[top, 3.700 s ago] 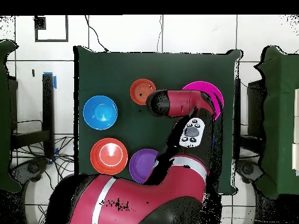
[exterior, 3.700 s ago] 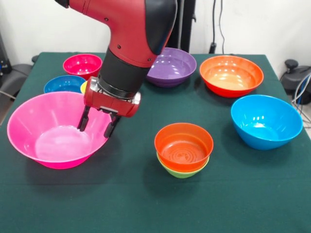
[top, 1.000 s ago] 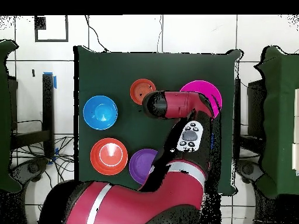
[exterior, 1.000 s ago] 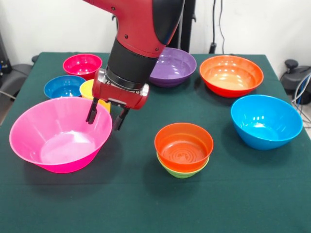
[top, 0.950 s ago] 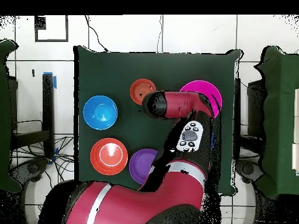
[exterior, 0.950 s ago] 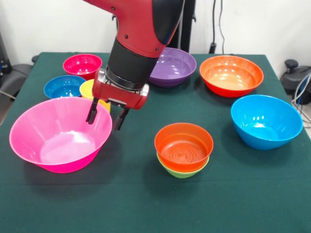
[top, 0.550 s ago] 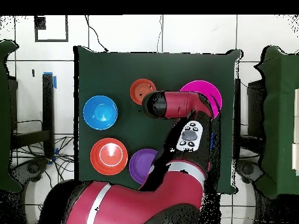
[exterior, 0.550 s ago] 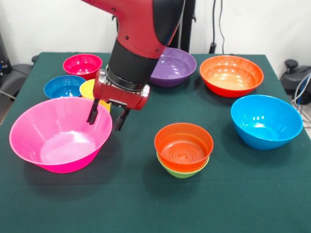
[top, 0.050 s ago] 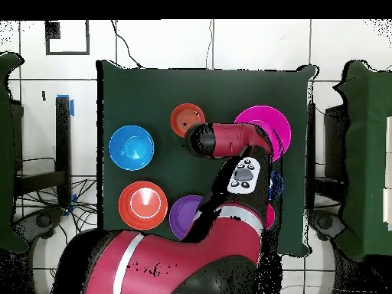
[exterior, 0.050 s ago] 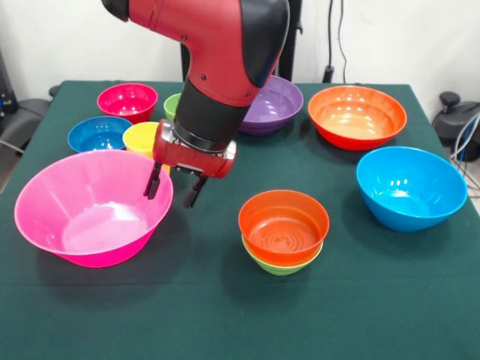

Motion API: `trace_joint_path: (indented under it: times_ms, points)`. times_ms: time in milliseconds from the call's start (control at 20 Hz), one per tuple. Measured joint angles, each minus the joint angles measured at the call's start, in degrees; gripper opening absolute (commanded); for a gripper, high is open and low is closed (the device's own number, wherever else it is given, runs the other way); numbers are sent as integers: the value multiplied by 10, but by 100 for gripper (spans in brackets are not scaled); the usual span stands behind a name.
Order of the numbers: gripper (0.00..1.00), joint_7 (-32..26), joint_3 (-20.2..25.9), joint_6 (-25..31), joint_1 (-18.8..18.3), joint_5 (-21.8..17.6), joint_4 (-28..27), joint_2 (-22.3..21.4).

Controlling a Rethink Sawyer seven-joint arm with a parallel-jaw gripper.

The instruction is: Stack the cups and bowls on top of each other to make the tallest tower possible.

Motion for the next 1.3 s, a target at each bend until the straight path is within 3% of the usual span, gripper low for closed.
trace_joint_path:
  times_ms: [500, 550, 1300]
  points:
    - [100, 0, -17, 0, 25, 0, -7, 27]
    - [0, 0, -25, 0, 30, 0, -8, 31]
    - [0, 0, -52, 0, 33, -6, -26, 32]
